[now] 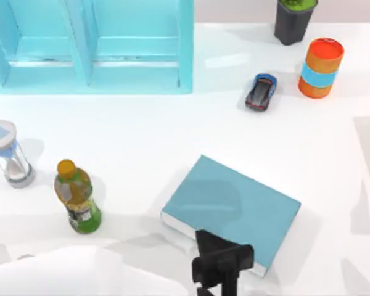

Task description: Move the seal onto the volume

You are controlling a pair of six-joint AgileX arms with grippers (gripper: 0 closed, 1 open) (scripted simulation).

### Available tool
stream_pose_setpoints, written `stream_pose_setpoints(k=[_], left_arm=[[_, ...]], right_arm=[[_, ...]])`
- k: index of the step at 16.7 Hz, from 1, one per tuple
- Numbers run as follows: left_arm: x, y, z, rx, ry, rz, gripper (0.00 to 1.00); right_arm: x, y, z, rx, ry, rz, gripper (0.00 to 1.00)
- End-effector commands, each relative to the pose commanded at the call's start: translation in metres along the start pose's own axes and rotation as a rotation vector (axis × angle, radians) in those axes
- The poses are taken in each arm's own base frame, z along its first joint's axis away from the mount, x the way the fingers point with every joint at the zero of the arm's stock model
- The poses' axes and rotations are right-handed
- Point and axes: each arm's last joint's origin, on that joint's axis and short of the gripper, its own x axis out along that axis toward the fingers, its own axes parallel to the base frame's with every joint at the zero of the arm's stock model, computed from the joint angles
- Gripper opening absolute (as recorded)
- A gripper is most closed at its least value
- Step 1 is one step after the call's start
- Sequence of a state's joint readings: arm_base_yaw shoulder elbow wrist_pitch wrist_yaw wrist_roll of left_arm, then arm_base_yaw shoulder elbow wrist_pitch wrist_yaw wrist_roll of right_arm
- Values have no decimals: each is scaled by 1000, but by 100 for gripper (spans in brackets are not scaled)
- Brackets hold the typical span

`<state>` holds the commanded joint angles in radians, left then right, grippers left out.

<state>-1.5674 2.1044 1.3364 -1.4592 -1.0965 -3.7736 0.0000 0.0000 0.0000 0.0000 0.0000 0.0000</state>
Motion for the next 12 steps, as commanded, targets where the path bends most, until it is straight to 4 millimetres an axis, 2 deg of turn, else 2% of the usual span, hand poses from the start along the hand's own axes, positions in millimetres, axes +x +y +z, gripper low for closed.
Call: stream_pose_setpoints(k=[3, 6, 9, 12], left_arm=[[39, -44, 10, -21, -125, 171, 100], [83, -94, 36, -41, -179, 377, 100], [122, -138, 81, -32, -115, 542, 100], [148, -165, 138, 42, 40, 590, 100]], right_arm=[[0, 0, 0, 0, 0, 0, 100], [0, 0, 0, 0, 0, 0, 100], [0, 0, 0, 0, 0, 0, 100], [0, 0, 0, 0, 0, 0, 100]])
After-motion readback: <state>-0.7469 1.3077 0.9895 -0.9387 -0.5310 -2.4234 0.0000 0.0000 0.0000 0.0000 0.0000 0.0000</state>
